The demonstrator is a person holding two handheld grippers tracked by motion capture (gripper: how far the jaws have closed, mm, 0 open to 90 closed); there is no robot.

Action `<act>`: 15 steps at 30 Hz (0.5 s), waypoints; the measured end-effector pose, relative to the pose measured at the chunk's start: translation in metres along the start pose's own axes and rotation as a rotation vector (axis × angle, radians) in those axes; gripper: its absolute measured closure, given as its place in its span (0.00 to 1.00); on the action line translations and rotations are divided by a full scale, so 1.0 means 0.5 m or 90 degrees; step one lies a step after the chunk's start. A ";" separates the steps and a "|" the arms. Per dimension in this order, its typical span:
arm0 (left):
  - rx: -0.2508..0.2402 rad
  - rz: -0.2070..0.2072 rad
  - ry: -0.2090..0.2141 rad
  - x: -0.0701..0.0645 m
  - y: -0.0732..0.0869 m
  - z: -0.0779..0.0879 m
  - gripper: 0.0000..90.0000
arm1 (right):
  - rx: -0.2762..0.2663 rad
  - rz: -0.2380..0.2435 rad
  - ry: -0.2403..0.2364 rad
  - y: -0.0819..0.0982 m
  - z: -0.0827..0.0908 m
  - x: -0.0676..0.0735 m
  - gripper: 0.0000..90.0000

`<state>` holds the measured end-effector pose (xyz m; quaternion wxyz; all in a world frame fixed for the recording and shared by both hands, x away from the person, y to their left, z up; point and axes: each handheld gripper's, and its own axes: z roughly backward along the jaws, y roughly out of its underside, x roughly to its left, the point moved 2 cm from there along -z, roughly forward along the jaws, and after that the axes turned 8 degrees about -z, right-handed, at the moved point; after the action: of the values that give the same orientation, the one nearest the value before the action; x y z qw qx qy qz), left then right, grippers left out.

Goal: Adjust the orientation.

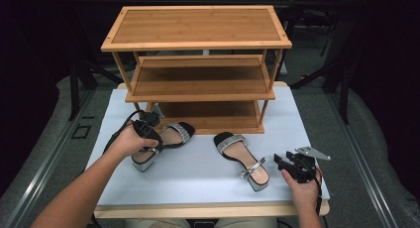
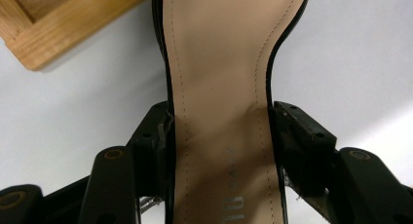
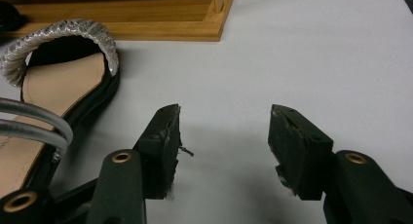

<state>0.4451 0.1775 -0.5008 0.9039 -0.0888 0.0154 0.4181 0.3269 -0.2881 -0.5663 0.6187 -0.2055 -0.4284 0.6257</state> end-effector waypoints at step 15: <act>-0.008 0.034 0.001 0.007 -0.005 -0.038 0.48 | 0.007 0.000 -0.001 0.001 0.000 0.001 0.50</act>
<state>0.4501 0.1754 -0.5195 0.8920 -0.0942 0.0159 0.4418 0.3267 -0.2876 -0.5664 0.6196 -0.2017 -0.4253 0.6281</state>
